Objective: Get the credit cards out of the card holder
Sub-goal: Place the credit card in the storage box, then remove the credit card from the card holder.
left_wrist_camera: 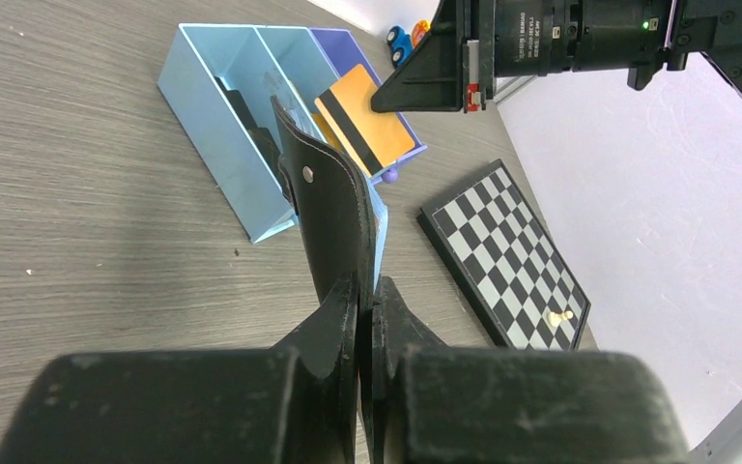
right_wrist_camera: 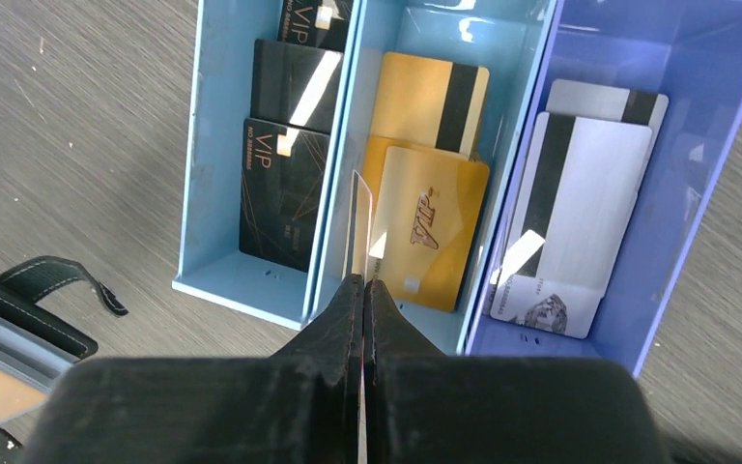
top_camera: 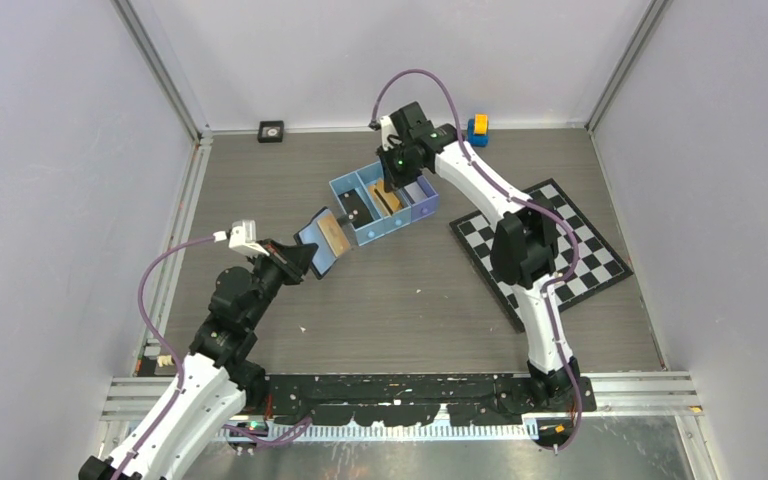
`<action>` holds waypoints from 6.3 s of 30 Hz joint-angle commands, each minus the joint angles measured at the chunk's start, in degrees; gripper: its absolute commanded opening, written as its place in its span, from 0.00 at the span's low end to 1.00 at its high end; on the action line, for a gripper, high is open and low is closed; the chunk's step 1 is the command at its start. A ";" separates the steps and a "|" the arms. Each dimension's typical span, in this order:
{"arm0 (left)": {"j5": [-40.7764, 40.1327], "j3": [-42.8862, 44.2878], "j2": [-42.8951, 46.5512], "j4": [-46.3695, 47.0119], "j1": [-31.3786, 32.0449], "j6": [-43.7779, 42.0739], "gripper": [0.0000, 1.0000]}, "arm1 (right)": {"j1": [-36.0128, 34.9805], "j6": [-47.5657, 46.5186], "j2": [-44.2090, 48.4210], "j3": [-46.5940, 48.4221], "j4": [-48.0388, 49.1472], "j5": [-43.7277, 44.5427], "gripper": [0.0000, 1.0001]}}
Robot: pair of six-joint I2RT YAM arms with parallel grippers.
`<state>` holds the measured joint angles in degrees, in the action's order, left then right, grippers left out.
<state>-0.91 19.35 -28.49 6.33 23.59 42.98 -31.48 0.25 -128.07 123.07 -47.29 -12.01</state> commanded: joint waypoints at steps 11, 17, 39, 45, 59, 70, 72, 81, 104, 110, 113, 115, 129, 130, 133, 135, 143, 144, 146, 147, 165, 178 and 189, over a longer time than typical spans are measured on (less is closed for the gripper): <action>-0.44 0.95 -0.02 2.37 -0.13 -0.62 0.00 | -0.07 -1.71 -5.12 7.86 -1.14 -1.93 0.01; -0.51 0.95 -0.51 2.46 -0.13 -0.62 0.00 | 0.00 -0.51 -6.38 8.46 -0.56 -5.10 0.01; 5.92 -0.59 -6.91 9.36 -0.13 0.97 0.00 | -2.48 21.92 25.13 -28.85 17.17 13.41 0.54; 10.52 -0.57 -11.24 13.89 -0.13 1.58 0.00 | -2.48 26.74 39.18 -49.16 24.44 13.25 0.69; 26.99 -0.66 -23.06 35.18 -0.03 3.96 0.00 | -1.99 37.68 61.05 -89.54 69.32 4.75 0.87; 28.37 -2.02 -22.49 41.12 -0.04 6.76 0.00 | -0.76 45.98 53.61 -92.24 87.55 -10.91 0.89; 27.27 -1.77 -21.67 39.77 -0.04 7.31 0.00 | -0.29 46.34 54.03 -92.83 88.08 -10.86 0.88; 28.22 -1.07 -19.84 39.08 -0.04 8.59 0.00 | 2.07 51.79 49.34 -94.93 99.38 -15.68 0.89; 26.02 -0.73 -20.33 33.81 -0.04 7.51 0.00 | 2.20 55.66 48.09 -95.89 112.15 -23.27 0.57; 24.98 -0.74 -20.40 32.35 -0.04 5.90 0.00 | 2.15 54.21 49.10 -95.50 108.26 -22.08 0.29; 23.09 -0.46 -20.23 29.36 -0.04 4.16 0.00 | 2.16 54.20 48.29 -94.82 106.70 -21.16 0.14; 21.59 -0.46 -20.17 27.85 -0.04 3.43 0.00 | 2.14 54.41 47.73 -94.53 106.20 -21.04 0.08; 8.49 5.60 -27.72 20.48 -0.04 3.69 0.00 | 2.13 50.12 50.98 -93.38 93.65 -14.60 0.01; 8.67 6.06 -28.90 20.71 -0.02 4.00 0.00 | 2.15 49.77 51.30 -93.36 92.91 -14.07 0.01; 10.44 5.80 -31.99 25.24 -0.04 4.74 0.00 | 2.06 48.81 51.98 -93.02 90.32 -12.99 0.01; 12.24 5.97 -33.75 26.15 -0.04 4.47 0.00 | 2.13 48.80 51.97 -92.65 89.66 -13.34 0.00; 15.45 5.85 -36.28 23.50 0.10 3.58 0.40 | 2.14 48.47 52.92 -92.22 87.30 -12.63 0.01; 14.82 5.64 -36.47 23.39 0.18 3.41 0.46 | 2.13 48.35 53.28 -92.28 86.94 -12.39 0.01; 14.08 5.80 -36.81 22.73 0.22 3.23 0.49 | 2.14 48.01 53.65 -92.30 86.05 -11.67 0.00; 13.83 6.05 -36.65 21.97 0.22 3.06 0.50 | 2.17 47.80 53.83 -92.30 85.55 -11.37 0.00; 22.26 5.55 -30.52 27.59 2.72 1.93 0.39 | 2.13 46.27 54.77 -92.68 85.23 -11.32 0.00; 31.38 8.29 -48.48 44.26 6.46 8.88 0.36 | 2.05 48.80 54.11 -93.94 92.69 -15.36 0.01; 31.67 7.80 -47.82 46.06 6.01 10.20 0.29 | 2.04 49.85 53.27 -94.07 94.58 -16.38 0.01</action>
<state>28.77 25.93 -78.19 46.59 29.74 52.18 -29.21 48.75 -75.61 28.58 40.93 -26.37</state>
